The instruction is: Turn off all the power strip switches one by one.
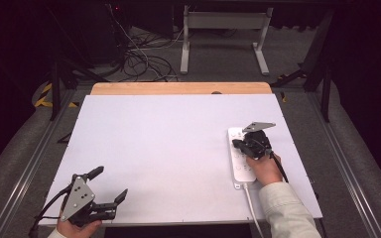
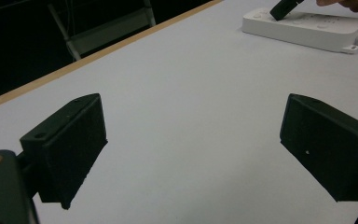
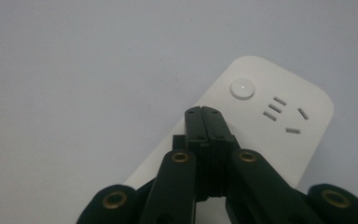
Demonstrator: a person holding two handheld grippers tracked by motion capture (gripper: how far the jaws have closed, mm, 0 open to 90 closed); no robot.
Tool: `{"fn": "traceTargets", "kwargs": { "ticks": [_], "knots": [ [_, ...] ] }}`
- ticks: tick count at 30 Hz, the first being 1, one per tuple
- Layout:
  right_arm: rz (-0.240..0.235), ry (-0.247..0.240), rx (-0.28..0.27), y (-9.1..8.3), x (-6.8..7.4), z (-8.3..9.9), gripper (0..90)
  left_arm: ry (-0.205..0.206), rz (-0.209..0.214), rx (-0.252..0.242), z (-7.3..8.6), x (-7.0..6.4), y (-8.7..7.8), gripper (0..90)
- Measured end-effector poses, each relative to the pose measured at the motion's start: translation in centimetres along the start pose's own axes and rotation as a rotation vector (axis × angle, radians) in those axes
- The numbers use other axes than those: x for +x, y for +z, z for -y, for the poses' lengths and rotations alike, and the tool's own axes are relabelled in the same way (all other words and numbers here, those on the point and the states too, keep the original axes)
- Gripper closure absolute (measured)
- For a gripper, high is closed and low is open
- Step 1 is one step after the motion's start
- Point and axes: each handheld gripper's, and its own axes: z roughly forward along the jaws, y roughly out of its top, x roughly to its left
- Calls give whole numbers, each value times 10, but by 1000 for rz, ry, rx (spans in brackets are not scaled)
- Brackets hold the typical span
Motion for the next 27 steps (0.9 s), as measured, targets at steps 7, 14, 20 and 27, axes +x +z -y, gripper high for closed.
{"fn": "traceTargets", "kwargs": {
  "ticks": [7, 14, 20, 27],
  "knots": [
    [27, -28, 11, -1, 2, -1, 900, 4, 1, 2, -1, -1, 1, 73],
    [39, -65, -32, -13, 7, -13, 900, -10, 6, 5, 0, 1, 3, 74],
    [-14, -42, -100, -30, 2, -20, 900, 1, 1, 5, -1, 0, 3, 74],
    [-18, -66, -114, -37, 5, -31, 900, 0, 2, 7, -1, 1, 4, 74]
  ]
}}
